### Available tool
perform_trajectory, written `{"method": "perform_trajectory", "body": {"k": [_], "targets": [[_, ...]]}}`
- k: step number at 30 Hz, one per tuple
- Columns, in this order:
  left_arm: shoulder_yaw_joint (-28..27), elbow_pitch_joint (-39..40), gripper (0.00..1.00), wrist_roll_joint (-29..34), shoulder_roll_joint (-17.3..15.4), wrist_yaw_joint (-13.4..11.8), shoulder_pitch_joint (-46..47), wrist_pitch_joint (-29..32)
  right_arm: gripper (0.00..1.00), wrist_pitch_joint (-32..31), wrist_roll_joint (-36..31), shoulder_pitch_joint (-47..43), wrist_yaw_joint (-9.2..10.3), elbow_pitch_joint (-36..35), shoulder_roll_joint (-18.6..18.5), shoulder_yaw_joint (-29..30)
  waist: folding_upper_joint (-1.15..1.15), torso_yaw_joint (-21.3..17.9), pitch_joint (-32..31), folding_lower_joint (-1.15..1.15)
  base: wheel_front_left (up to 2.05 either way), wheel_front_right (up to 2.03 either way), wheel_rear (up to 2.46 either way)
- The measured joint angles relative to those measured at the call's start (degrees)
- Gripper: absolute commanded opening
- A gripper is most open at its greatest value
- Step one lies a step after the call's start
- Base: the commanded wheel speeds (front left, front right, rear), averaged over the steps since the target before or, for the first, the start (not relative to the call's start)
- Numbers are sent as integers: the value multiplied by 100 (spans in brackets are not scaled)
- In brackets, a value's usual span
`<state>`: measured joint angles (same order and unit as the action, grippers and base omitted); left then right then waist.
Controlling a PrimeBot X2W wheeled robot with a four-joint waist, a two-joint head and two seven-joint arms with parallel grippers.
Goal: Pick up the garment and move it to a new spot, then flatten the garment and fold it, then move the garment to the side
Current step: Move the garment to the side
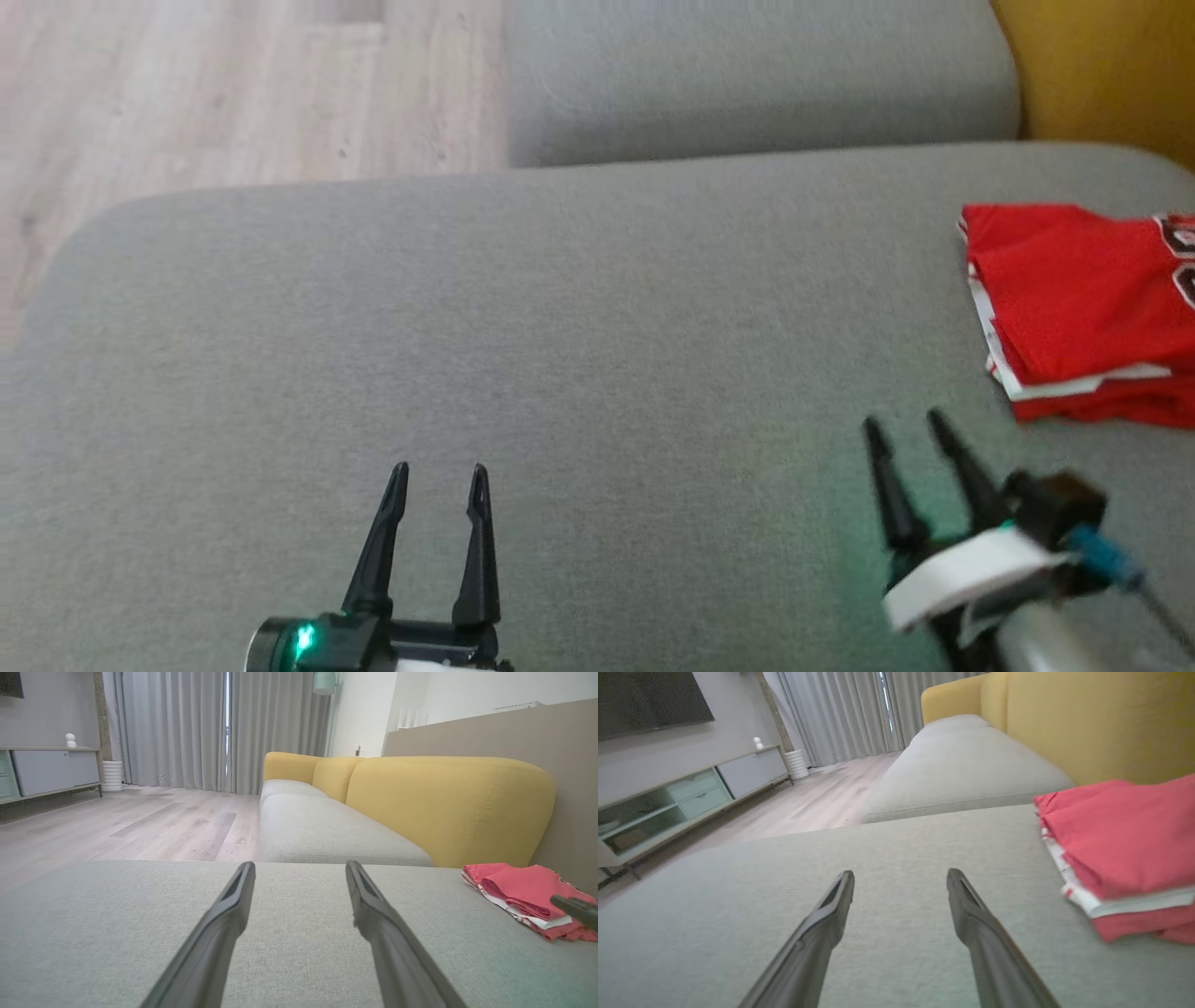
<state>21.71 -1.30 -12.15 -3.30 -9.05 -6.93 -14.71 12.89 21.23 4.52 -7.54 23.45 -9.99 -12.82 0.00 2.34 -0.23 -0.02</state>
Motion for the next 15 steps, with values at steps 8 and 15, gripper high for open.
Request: {"method": "perform_trajectory", "body": {"k": [8, 15], "targets": [[-166, 3, 100, 3, 0, 0, -219, 0, 100, 132, -332, -650, 0, -1132, 394, 389, 0, 262, -384, 0, 0, 0, 0], [-355, 116, 100, 33, -3, -32, -497, 0, 100, 132, -767, -1476, 1, -1385, 525, 861, 0, 354, -536, 0, 0, 0, 0]]}}
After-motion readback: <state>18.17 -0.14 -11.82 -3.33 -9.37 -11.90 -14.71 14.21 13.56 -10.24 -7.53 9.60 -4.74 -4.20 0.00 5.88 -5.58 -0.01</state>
